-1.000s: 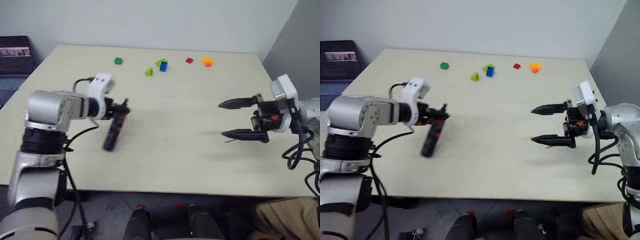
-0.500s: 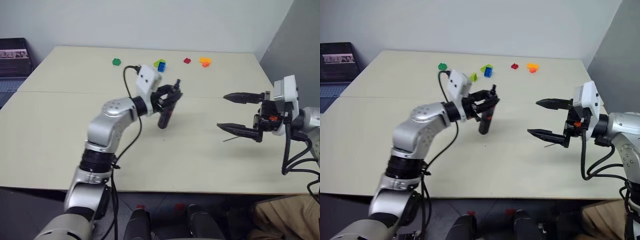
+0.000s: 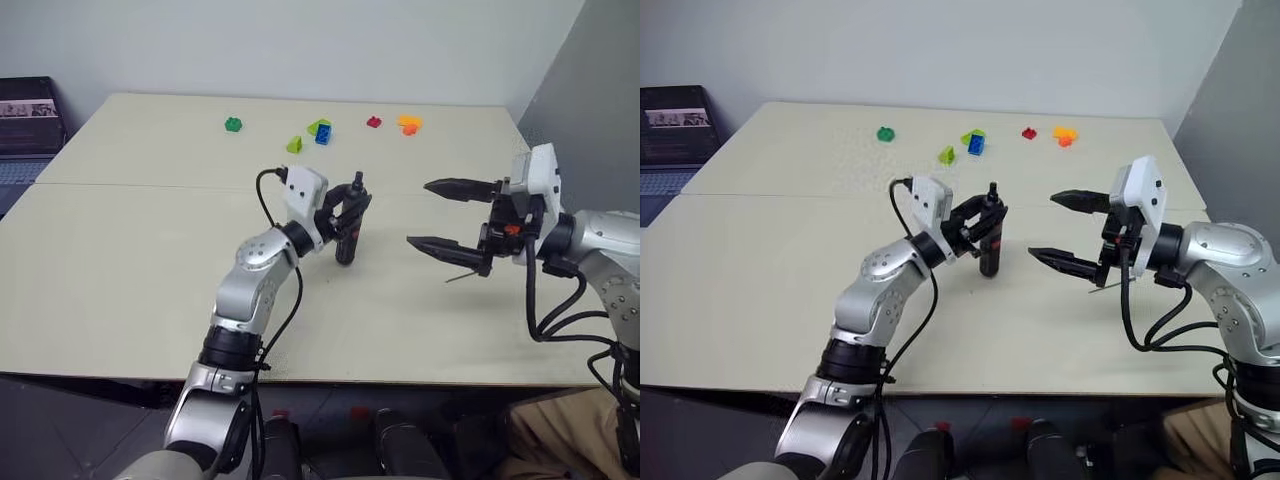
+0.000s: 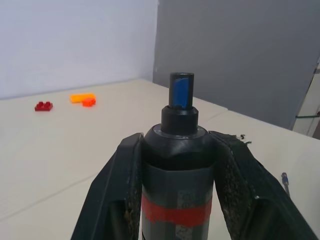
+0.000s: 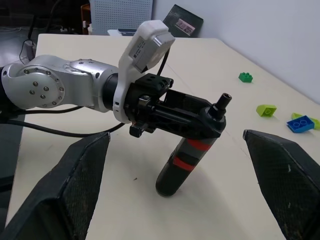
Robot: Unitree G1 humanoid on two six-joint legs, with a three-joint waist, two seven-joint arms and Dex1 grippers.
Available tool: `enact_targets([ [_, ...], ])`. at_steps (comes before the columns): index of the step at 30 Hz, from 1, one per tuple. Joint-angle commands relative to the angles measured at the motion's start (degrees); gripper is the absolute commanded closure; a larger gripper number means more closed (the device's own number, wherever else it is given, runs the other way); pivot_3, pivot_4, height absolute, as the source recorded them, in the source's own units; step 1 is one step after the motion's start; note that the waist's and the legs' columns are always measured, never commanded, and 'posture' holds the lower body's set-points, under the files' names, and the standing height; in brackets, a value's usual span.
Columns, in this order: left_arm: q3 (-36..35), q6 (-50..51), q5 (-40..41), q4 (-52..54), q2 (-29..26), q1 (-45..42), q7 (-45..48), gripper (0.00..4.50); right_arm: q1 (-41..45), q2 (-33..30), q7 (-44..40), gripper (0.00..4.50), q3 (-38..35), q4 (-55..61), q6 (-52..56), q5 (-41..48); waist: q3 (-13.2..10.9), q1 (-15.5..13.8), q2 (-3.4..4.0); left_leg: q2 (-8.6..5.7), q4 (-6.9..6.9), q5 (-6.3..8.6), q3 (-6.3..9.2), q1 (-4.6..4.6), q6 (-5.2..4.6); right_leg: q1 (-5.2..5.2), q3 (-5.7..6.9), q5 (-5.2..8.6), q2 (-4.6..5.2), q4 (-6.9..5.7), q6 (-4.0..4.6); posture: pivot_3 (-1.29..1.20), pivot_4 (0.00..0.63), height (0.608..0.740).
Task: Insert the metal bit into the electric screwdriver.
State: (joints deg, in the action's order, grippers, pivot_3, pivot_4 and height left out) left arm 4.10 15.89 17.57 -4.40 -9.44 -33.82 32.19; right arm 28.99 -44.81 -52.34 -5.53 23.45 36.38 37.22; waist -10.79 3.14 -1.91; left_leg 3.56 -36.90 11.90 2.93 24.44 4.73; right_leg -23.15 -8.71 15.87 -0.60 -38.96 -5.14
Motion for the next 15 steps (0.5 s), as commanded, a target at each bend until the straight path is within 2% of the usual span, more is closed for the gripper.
enact_targets([
  [1,-0.28,-2.28,-0.55,3.44,-1.2,0.74,1.06,2.86,0.9,-0.7,-0.51,0.0,-0.32,1.01,-0.46,0.06,0.0,0.01,0.0,0.0,-0.01,0.0,0.0,0.0,0.0,0.0,0.0,0.01,0.0,0.0,-0.02,0.0,0.15,0.74],
  [15,-1.05,-1.64,-0.02,7.86,-5.35,5.89,2.21,2.86,1.71,-4.17,-5.26,0.0,3.37,-3.68,-2.41,-4.9,0.01,0.29,0.01,0.02,-0.01,0.0,-0.01,-0.05,-0.01,0.02,-0.02,0.01,-0.02,-0.01,-0.04,0.0,0.15,0.74],
])
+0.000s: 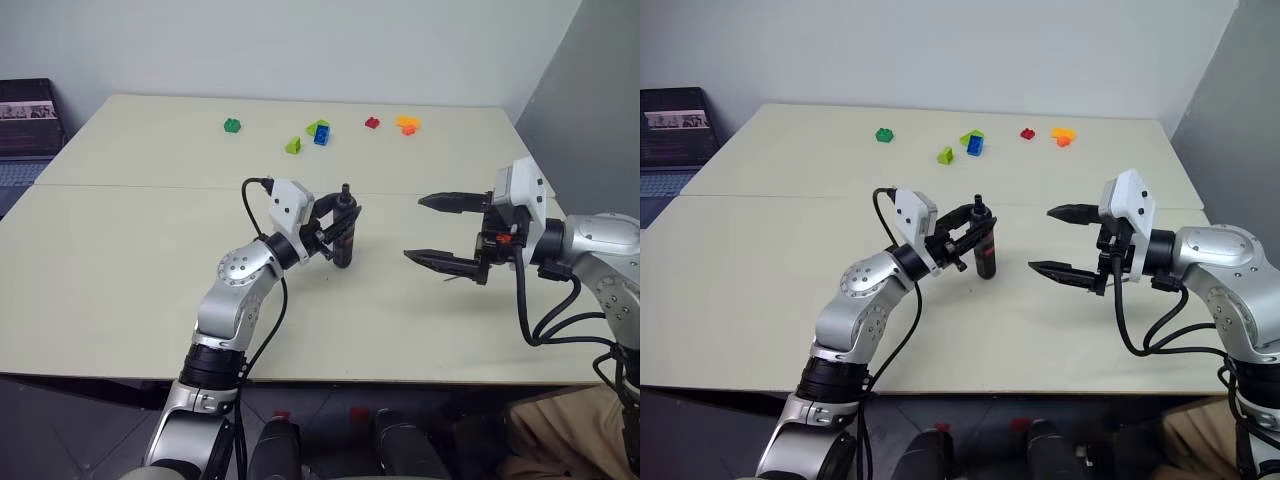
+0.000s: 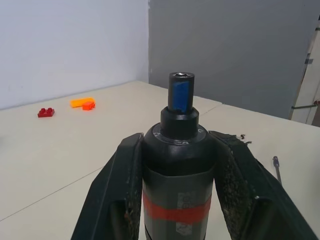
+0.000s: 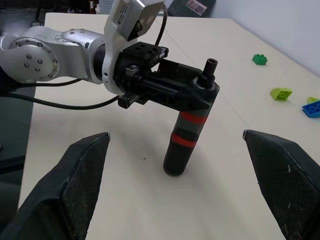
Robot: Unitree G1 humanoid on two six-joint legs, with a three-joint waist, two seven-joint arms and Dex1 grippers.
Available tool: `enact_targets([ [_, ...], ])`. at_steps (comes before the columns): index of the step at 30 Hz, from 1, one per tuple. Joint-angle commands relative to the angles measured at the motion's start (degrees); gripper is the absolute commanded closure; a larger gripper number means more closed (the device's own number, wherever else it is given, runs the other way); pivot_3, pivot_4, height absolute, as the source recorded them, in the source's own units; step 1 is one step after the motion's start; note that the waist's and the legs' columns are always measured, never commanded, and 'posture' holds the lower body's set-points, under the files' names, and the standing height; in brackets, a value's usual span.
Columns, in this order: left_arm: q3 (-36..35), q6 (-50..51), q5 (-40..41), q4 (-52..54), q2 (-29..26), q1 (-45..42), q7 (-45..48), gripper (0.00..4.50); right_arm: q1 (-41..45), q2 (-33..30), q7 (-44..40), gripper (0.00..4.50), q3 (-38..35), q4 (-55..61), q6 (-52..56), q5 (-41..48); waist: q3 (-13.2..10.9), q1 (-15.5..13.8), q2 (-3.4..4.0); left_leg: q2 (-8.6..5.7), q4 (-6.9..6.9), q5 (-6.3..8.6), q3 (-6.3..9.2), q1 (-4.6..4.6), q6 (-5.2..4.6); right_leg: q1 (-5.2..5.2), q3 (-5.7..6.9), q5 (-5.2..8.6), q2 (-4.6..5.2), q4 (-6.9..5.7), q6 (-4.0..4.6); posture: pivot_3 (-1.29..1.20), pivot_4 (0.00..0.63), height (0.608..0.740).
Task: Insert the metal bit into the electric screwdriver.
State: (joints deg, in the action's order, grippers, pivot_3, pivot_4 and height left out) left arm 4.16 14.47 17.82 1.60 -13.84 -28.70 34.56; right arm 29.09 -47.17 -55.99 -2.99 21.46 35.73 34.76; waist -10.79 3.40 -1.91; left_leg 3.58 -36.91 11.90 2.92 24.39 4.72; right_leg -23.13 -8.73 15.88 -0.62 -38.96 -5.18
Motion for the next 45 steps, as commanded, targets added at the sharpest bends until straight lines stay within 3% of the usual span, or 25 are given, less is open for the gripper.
enact_targets([
  [1,-1.08,-0.34,-0.31,2.01,-1.02,0.86,-0.24,2.86,2.01,-2.22,-2.34,0.0,1.32,-2.82,-2.22,-3.25,0.0,0.02,0.0,0.0,0.0,0.0,0.0,-0.01,0.0,0.0,0.0,0.0,0.0,0.0,0.0,0.0,0.15,0.74],
  [6,-0.95,-0.64,-0.69,2.12,-1.05,0.89,-0.8,2.86,5.96,-7.3,-10.74,0.0,7.75,-13.71,-9.15,-12.13,0.0,0.03,0.01,-0.01,0.0,0.0,-0.05,-0.03,0.0,0.0,-0.03,0.0,0.01,0.01,0.0,0.0,0.15,0.74],
  [11,-0.79,-0.79,-1.12,2.15,-0.81,0.4,-1.48,2.86,15.15,-11.39,-23.74,0.0,21.52,-31.88,-24.57,-28.94,0.0,0.33,0.03,0.03,0.04,0.0,-0.12,-0.1,0.0,-0.02,-0.05,0.01,0.0,0.02,0.0,0.0,0.15,0.74],
  [20,-0.46,-1.19,-1.76,2.16,-1.03,0.31,-1.41,2.86,29.92,-1.87,-26.96,0.0,33.68,-64.56,-49.33,-48.21,-0.02,1.6,0.04,0.03,0.09,0.0,-0.16,-0.16,0.0,0.0,-0.09,-0.02,0.01,0.01,0.03,0.0,0.15,0.74],
  [30,-0.86,-0.79,-1.82,2.75,-1.5,0.7,-1.9,2.86,36.85,4.77,-23.25,0.0,35.5,-82.24,-59.2,-56.51,-0.03,1.62,0.06,0.01,0.08,-0.01,-0.15,-0.19,0.01,0.03,-0.1,-0.18,0.03,-0.01,0.3,0.0,0.15,0.74],
  [33,-0.84,-0.75,-1.88,2.86,-1.55,0.83,-2.04,2.86,38.27,6.49,-20.85,0.45,35.88,-85.68,-60.14,-58.8,-0.03,1.78,0.06,0.01,0.09,-0.01,-0.16,-0.27,0.01,0.09,-0.1,-0.18,0.02,-0.02,0.3,0.0,0.15,0.74],
  [45,-1.02,-0.83,-2.03,3.06,-1.71,1.28,-2.4,2.86,40.67,9.57,-16.91,3.51,36.79,-92.29,-62.02,-65.3,-0.03,2.46,0.06,0.01,0.09,0.0,-0.1,-0.82,0.01,0.76,-0.08,-0.01,0.02,0.07,0.03,0.0,0.15,0.74],
])
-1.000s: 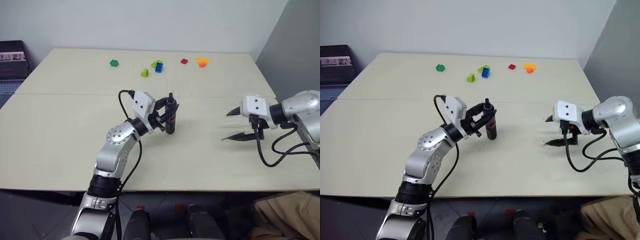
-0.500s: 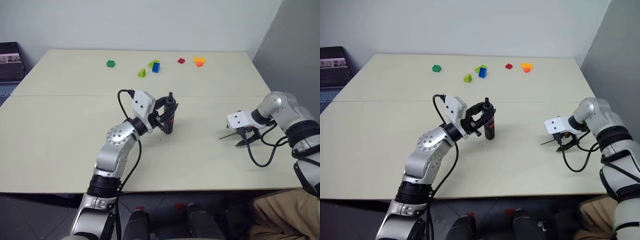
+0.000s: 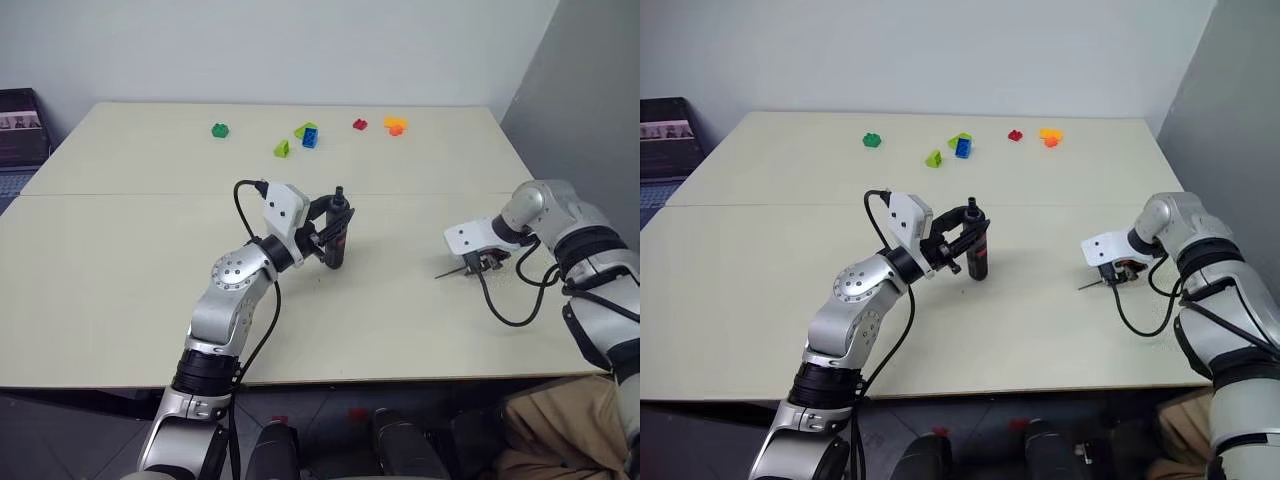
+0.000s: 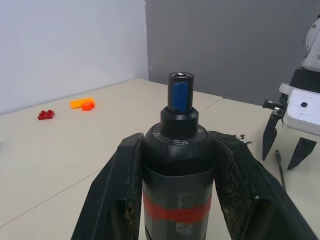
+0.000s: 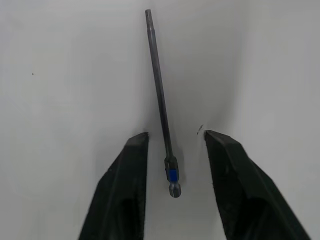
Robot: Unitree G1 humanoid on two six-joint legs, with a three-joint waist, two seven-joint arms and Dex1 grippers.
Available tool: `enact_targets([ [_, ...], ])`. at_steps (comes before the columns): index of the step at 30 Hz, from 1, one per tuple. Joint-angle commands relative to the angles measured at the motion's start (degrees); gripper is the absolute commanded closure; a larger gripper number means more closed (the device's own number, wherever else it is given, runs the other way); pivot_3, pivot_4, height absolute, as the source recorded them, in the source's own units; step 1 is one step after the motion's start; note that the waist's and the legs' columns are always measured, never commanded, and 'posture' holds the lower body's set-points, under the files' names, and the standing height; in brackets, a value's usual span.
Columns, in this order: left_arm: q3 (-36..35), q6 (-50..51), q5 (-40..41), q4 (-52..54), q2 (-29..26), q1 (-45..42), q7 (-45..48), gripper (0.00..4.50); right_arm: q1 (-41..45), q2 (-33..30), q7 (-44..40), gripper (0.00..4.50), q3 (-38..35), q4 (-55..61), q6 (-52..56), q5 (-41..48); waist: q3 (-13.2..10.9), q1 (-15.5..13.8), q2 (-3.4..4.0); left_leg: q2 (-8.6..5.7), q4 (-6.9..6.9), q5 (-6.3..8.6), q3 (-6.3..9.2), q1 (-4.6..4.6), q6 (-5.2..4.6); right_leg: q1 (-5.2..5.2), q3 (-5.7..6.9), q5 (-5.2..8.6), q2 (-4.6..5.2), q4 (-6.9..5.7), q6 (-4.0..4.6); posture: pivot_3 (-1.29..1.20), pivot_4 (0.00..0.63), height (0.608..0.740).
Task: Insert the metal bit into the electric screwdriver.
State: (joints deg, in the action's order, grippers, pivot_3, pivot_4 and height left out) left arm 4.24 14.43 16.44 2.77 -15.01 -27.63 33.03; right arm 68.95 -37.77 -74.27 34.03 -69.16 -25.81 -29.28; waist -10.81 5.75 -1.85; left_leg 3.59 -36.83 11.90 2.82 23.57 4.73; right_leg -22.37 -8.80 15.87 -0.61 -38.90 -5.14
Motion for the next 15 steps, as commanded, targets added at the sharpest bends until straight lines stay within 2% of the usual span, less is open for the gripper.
enact_targets([
  [1,-1.11,-0.83,-0.69,1.91,-0.55,0.3,-0.87,2.86,0.81,0.22,1.24,3.77,-0.32,-1.72,-0.61,-1.29,0.0,0.23,0.0,0.0,0.0,0.0,0.0,-0.08,0.0,0.08,0.0,0.01,0.0,0.01,-0.01,0.0,0.15,0.74],
  [4,-1.07,-0.86,-0.72,2.02,-0.59,0.42,-0.93,2.86,0.67,0.29,0.58,4.47,-0.79,-1.74,-0.94,-1.03,0.0,0.6,0.0,0.0,0.01,0.0,0.0,-0.18,0.0,0.18,-0.01,0.02,0.0,0.01,-0.01,0.0,0.15,0.74],
  [9,-1.49,-0.39,-0.3,2.57,-0.39,0.22,-1.8,2.86,0.54,-0.3,-0.57,4.5,-2.59,-0.93,-1.05,0.46,-0.01,0.73,0.01,0.0,0.07,0.0,0.0,-0.18,0.0,0.16,-0.01,0.02,0.0,0.01,-0.01,0.0,0.15,0.74],
  [15,-3.59,2.72,2.02,6.41,0.54,-0.75,-5.21,2.86,0.83,-1.22,-4.81,4.5,-9.37,3.51,0.48,7.75,-0.19,0.78,0.16,-0.01,0.1,0.0,0.0,-0.17,0.0,0.14,-0.03,0.02,0.0,0.01,-0.01,0.0,0.15,0.74],
])
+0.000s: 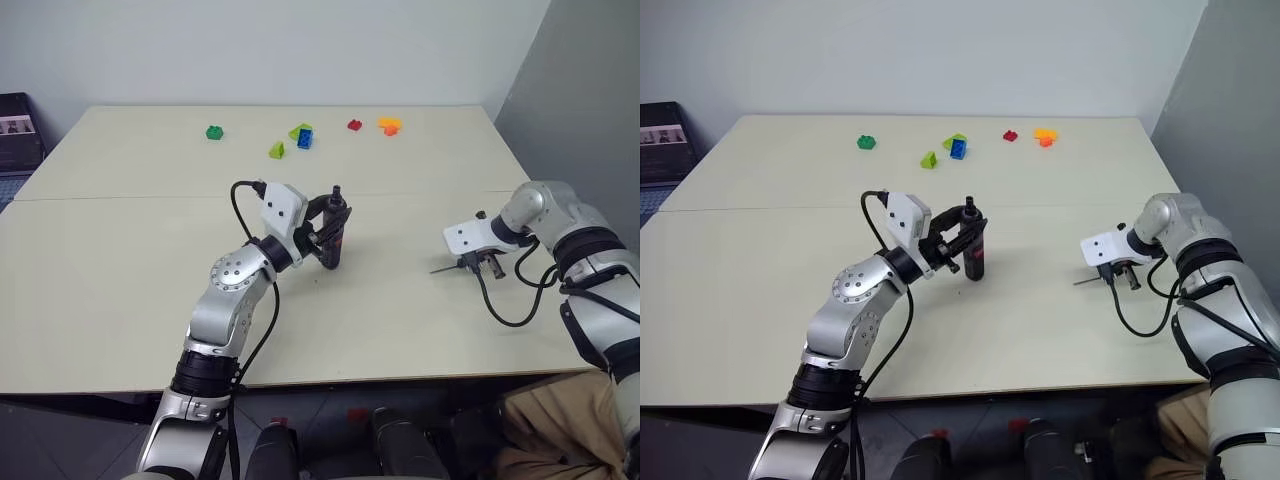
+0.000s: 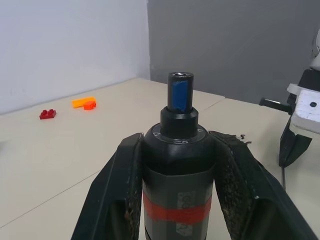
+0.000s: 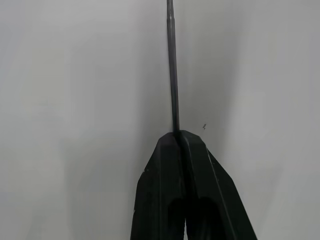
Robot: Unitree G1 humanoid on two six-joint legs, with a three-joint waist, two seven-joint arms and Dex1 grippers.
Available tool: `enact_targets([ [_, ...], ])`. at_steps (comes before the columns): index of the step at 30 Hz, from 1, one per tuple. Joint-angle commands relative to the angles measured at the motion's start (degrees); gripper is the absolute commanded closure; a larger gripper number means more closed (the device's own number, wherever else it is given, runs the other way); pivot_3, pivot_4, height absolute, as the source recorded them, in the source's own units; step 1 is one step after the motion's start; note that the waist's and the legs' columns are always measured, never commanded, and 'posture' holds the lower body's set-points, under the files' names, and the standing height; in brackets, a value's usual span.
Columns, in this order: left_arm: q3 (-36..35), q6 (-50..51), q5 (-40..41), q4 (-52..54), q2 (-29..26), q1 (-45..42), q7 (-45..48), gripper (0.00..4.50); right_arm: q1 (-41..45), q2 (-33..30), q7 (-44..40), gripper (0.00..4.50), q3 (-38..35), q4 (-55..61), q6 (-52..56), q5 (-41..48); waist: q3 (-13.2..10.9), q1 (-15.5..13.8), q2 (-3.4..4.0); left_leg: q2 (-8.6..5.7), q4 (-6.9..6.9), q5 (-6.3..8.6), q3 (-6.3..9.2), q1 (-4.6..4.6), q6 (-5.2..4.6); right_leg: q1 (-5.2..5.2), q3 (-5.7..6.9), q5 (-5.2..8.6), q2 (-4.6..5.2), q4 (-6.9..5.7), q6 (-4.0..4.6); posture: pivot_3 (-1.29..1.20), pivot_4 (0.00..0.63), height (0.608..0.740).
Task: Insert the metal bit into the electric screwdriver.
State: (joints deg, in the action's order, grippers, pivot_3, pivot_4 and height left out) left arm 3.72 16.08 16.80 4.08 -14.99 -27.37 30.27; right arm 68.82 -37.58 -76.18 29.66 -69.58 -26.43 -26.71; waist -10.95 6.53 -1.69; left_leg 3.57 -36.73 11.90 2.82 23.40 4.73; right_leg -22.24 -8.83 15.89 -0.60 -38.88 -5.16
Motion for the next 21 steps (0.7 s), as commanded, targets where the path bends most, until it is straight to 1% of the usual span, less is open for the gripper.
enact_targets([
  [1,-3.34,1.86,2.1,6.12,0.74,-1.01,-3.08,2.86,0.55,-1.5,-3.89,4.5,-6.54,5.55,1.78,6.94,-0.16,0.04,0.05,0.0,0.02,0.0,0.0,0.0,0.0,-0.01,0.01,0.0,0.0,0.0,0.0,0.0,0.15,0.74],
  [5,-4.09,4.58,3.29,10.05,2.29,-0.95,-5.93,2.86,-3.02,-1.83,-7.32,4.5,-12.83,15.89,8.41,15.05,-0.21,-0.12,0.06,0.0,0.1,0.0,0.04,0.04,0.0,-0.04,0.03,0.01,0.0,0.04,0.0,0.0,0.15,0.74],
  [8,-4.17,6.65,3.75,13.38,4.24,-0.6,-8.69,2.86,-7.37,-2.07,-7.63,4.5,-18.06,26.9,18.06,21.68,-0.21,-0.44,0.06,0.0,0.21,0.0,0.08,0.09,0.0,-0.02,0.08,0.0,0.01,0.18,0.01,0.0,0.15,0.74],
  [11,-2.92,7.58,3.17,16.78,5.84,0.69,-10.74,2.86,-11.5,-1.71,-5.86,4.5,-22.85,37.7,29.0,27.89,-0.22,-0.91,0.06,-0.01,0.25,0.0,0.14,0.21,0.01,-0.06,0.13,-0.01,0.03,0.31,0.03,0.0,0.15,0.74],
  [14,-1.18,6.53,1.3,17.97,6.34,2.86,-11.38,2.86,-13.98,0.27,-0.78,4.5,-27.8,46.84,40.44,34.05,-0.22,-1.29,0.06,-0.02,0.26,0.01,0.14,0.28,0.01,-0.09,0.13,-0.05,0.04,0.37,0.08,0.0,0.15,0.74],
  [18,0.33,3.73,-1.45,17.13,6.44,4.89,-11.92,2.86,-16.2,2.87,5.6,4.5,-31.9,55.22,50.07,39.85,-0.22,-1.49,0.06,-0.02,0.27,0.0,0.15,0.28,0.01,-0.13,0.16,-0.01,0.04,0.35,0.02,0.0,0.15,0.74],
  [21,1.33,0.57,-3.96,14.98,6.8,6.42,-12.56,2.86,-17.12,7.6,13.43,4.5,-35.83,61.64,56.27,44.93,-0.22,-1.41,0.06,-0.03,0.26,0.0,0.13,0.28,0.01,-0.13,0.13,0.01,0.03,0.36,0.0,0.0,0.15,0.74],
])
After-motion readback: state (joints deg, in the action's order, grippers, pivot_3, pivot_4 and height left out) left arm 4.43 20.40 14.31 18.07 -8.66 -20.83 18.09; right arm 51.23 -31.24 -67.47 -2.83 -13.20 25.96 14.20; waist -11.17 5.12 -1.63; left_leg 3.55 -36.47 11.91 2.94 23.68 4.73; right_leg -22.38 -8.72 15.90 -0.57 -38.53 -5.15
